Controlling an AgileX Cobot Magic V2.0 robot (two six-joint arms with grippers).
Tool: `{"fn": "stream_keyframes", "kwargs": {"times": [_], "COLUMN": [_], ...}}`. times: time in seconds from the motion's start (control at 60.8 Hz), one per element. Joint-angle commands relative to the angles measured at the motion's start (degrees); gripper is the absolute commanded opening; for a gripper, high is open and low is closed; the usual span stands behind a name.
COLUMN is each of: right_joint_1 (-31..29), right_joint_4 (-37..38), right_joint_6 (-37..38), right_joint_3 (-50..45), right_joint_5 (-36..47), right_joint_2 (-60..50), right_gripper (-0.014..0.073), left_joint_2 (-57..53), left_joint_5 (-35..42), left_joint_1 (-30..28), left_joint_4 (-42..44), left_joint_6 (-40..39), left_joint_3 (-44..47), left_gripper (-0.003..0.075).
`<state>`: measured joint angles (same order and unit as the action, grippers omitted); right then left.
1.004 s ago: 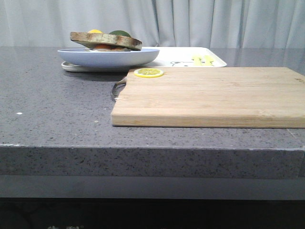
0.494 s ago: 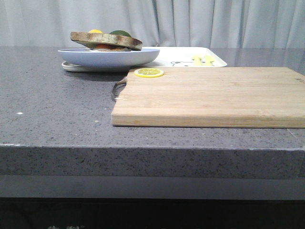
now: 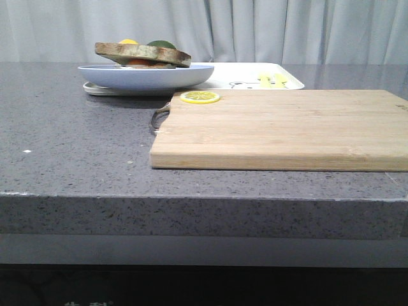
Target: Place bread and move sandwich to tray
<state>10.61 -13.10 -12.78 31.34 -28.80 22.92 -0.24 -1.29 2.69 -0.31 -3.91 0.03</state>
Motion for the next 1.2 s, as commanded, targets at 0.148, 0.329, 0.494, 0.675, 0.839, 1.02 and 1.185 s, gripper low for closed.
{"fn": "stream_keyframes", "kwargs": {"times": [0.148, 0.329, 0.494, 0.675, 0.839, 1.02, 1.185], "right_joint_1": [-8.8, -10.2, -10.8, -10.8, -10.8, -10.8, -10.8], "right_joint_4": [1.6, 1.6, 1.6, 1.6, 1.6, 2.6, 12.5], "right_joint_6": [-0.3, -0.3, -0.3, -0.3, -0.3, 1.9, 13.7], "right_joint_3": [-17.7, -29.1, -32.7, -32.7, -32.7, -32.7, -32.7], "right_joint_5": [24.7, 28.8, 28.8, 28.8, 29.5, 31.3, 32.6], "right_joint_2": [-14.9, -23.9, -24.8, -24.8, -24.8, -24.8, -24.8], "right_gripper": [-0.0068, -0.0068, -0.0068, -0.0068, -0.0068, -0.0068, -0.0068], "left_joint_2": [-1.1, -1.1, -1.1, -1.1, -1.1, -1.1, -1.1], "left_joint_5": [5.1, 5.1, 5.1, 5.1, 5.1, 5.1, 5.1], "left_joint_1": [0.0, 0.0, 0.0, 0.0, 0.0, 0.0, 0.0], "left_joint_4": [-0.5, -0.5, -0.5, -0.5, -0.5, -0.5, -0.5], "left_joint_6": [0.2, 0.2, 0.2, 0.2, 0.2, 0.2, 0.2], "left_joint_3": [0.4, 0.4, 0.4, 0.4, 0.4, 0.4, 0.4], "left_gripper": [-0.0017, -0.0017, -0.0017, -0.0017, -0.0017, -0.0017, -0.0017]}}
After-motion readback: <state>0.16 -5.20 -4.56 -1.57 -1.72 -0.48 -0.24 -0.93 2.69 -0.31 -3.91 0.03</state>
